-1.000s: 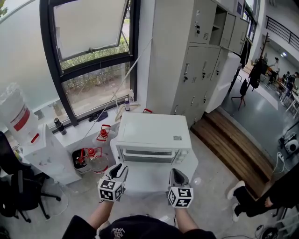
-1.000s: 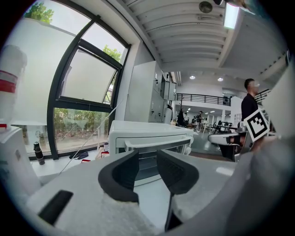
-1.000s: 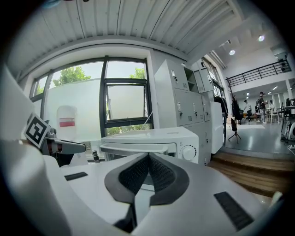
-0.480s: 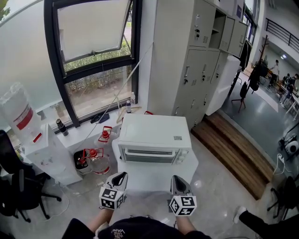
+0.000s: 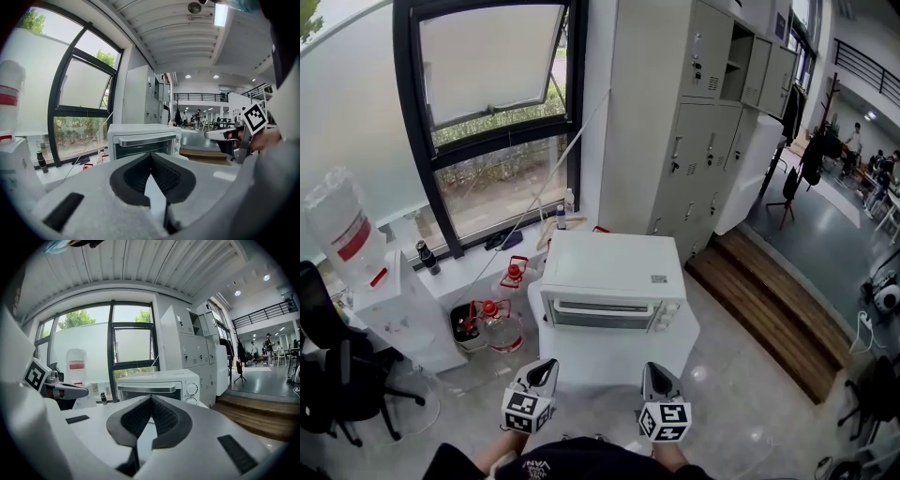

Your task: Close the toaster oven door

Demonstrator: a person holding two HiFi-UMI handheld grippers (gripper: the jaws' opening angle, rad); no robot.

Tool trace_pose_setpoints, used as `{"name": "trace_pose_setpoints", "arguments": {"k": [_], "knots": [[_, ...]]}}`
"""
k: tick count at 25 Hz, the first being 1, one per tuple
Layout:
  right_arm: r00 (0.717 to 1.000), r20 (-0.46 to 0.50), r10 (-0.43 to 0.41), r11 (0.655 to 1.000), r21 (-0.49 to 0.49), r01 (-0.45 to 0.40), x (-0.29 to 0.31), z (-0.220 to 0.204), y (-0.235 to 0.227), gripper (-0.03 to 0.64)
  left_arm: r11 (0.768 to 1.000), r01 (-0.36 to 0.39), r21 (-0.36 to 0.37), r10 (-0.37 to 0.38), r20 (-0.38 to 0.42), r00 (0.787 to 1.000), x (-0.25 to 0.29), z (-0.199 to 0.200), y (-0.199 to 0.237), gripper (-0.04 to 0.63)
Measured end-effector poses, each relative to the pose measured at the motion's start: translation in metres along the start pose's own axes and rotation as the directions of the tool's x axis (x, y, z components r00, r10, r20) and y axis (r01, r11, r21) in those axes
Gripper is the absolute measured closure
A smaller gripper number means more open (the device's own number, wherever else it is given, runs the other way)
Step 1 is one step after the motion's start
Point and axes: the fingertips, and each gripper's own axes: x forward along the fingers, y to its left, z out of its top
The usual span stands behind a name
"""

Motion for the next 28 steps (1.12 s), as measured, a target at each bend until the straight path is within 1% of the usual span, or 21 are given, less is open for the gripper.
{"name": "trace_pose_setpoints", "arguments": {"k": [5, 10, 13, 23, 28], "knots": [[1.000, -0.027, -0.004, 1.000, -0.024, 0.004, -0.001, -0.008, 0.001, 0.615, 1.000, -0.014, 0.008, 0.014, 0.002, 1.000, -0.006, -0.001, 0.003, 0.577], [0.999, -0.039, -0.011, 0.999, -0.034, 0.010, -0.002, -0.011, 0.001, 0.615, 1.000, -0.011, 0.007, 0.011, 0.014, 1.000, -0.008, 0.005, 0.000, 0.577], [0.999, -0.044, -0.012, 0.999, -0.036, 0.011, -0.002, -0.010, 0.002, 0.615, 1.000, -0.011, 0.020, 0.011, 0.018, 1.000, -0.008, 0.008, 0.000, 0.577], [0.999, -0.048, -0.015, 0.999, -0.035, 0.013, -0.005, -0.011, -0.002, 0.615, 1.000, -0.009, 0.022, 0.008, 0.015, 1.000, -0.007, 0.009, -0.006, 0.577], [0.999, -0.051, -0.010, 0.999, -0.033, 0.008, -0.006, -0.011, -0.002, 0.615, 1.000, 0.004, 0.030, -0.004, 0.014, 1.000, -0.006, 0.010, -0.013, 0.577]]}}
